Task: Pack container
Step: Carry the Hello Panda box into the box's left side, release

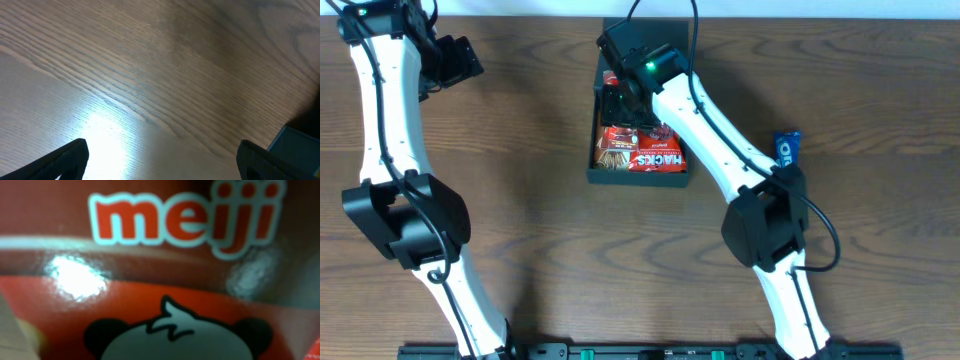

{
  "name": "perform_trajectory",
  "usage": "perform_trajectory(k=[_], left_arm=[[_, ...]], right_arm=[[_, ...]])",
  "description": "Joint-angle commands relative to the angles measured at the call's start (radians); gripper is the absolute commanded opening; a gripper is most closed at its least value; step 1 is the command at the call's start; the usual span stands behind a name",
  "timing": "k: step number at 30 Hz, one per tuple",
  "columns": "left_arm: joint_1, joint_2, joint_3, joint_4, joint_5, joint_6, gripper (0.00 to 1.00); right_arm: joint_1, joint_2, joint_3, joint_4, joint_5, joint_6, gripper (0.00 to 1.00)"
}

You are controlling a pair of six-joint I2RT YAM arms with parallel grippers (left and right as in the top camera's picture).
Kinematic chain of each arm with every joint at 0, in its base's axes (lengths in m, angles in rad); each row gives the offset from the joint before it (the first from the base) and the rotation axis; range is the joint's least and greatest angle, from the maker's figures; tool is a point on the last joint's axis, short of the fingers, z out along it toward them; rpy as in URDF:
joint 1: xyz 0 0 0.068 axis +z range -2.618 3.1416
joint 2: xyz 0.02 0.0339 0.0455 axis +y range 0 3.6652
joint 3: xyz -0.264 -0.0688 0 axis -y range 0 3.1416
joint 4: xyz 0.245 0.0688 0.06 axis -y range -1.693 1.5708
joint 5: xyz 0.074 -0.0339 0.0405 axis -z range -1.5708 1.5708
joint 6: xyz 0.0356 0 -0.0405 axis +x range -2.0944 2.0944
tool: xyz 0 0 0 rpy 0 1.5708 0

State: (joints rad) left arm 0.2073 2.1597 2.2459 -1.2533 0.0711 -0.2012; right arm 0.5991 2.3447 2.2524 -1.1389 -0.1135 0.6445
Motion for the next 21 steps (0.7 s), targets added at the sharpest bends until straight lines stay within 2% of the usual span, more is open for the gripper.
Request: perform_trajectory(k=[1,6,8,9,10,12,14,18,20,21], left_arm=[[-0.004,-0.005,-0.006,-0.005,0.008,0.014,0.96],[-0.004,-0.005,-0.006,-0.005,0.008,0.014,0.96],[-0.004,-0.005,-0.006,-0.005,0.008,0.014,0.95],[-0.004,-0.005,-0.006,-0.005,0.008,0.014,0.95],[-0.004,-0.005,-0.006,-0.005,0.008,0.014,0.95],[-0.004,-0.005,-0.006,-0.005,0.008,0.014,0.95],[-0.004,-0.005,-0.006,-0.004,0.008,0.014,0.95],[-0.004,-0.005,-0.006,-0.005,0.008,0.014,0.96],[-0.004,-0.005,-0.006,-0.005,0.008,0.014,0.95],[-0.004,-0.005,-0.006,-0.005,0.008,0.014,0.95]], right_arm=[[0.008,0.037,0.019,0.003,0.008,0.021,0.49],[0.011,0.060,0.019,0.013,0.008,0.021,0.48],[0.010,0.067,0.019,0.018,0.008,0.020,0.56],[0.010,0.070,0.019,0.022,0.008,0.018,0.65],[0.011,0.070,0.018,0.029,0.000,0.009,0.70],[0.011,0.070,0.019,0.038,-0.008,0.003,0.73],[0.011,0.070,0.019,0.047,-0.025,-0.017,0.82],[0.005,0.069,0.034,0.033,-0.034,-0.018,0.84],[-0.003,0.069,0.056,0.014,-0.034,-0.018,0.80],[-0.008,0.069,0.072,0.002,-0.033,-0.022,0.74]])
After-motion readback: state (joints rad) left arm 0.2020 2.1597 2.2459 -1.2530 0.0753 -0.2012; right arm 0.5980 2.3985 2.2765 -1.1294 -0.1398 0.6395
